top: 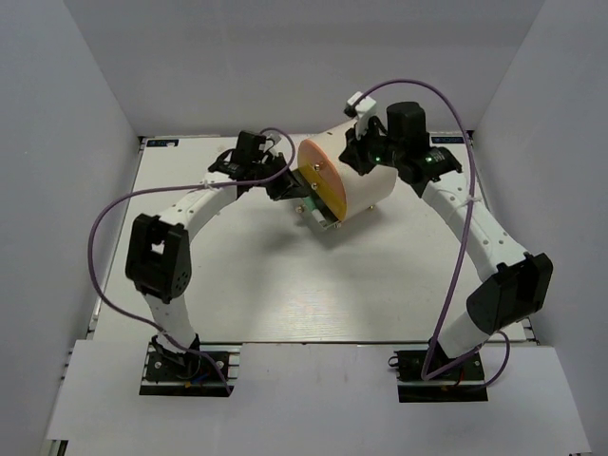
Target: Organize the makeup
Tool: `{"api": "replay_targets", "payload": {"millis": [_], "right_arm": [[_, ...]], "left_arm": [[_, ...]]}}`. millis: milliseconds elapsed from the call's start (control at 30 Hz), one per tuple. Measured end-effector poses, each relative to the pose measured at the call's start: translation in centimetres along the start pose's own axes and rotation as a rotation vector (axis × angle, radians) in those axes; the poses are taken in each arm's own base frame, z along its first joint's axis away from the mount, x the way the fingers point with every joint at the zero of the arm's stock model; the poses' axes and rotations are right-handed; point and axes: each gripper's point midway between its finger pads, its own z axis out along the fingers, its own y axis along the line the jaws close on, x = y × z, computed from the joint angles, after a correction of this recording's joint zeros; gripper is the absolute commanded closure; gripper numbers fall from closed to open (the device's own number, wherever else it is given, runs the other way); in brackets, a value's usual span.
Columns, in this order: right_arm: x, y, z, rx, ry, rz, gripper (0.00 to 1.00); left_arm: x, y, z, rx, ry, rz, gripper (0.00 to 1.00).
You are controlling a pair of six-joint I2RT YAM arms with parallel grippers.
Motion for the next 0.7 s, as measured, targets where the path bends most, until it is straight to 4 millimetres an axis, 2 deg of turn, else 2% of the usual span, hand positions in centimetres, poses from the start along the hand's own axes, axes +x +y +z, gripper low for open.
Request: {"api": "replay_targets", "payload": {"millis": [33,67,167,233,333,433,533,700], "right_arm": [[-0.8,-0.7,-0.4,0.017,-0.019,0.009,0.85],[-1.5,-1.6,-0.7,0.036,-0.037,0.021,0.59],[-2.9,-4.3,-1.4,0.085,-0.074,0.061,0.17],[-3.0,-6.1,-1.4,0.109,-0.082,0.100,0.11],[-2.0,-8.6,-0.9,0.124,-0.070,0.156,0.11],[-0.8,-10.8,-0.3,0.121,-0.058,0.218,0.11],[1.0,-12.8,0.3,0.116,-0.041,0.282,0.11],[3.7,-15.6,1.0,0.095,-0.021,0.371,0.12]], "left_arm": [[0.2,-0.1,-0.9,0.008,-0.017,0.004,1.00],[0.3,-0.2,-1.7,0.013,-0.030,0.004,1.00],[1.2,0.3,-3.2,0.033,-0.060,0.002,1.00],[2.2,1.6,-3.6,0.027,-0.063,-0.016,1.00],[4.2,4.3,-3.3,-0.004,-0.041,-0.064,1.00],[5.1,6.1,-2.6,-0.030,-0.022,-0.099,1.00],[4.9,6.5,-1.9,-0.024,-0.023,-0.101,0.99],[3.7,6.9,-0.2,0.001,-0.038,-0.091,0.90]]}}
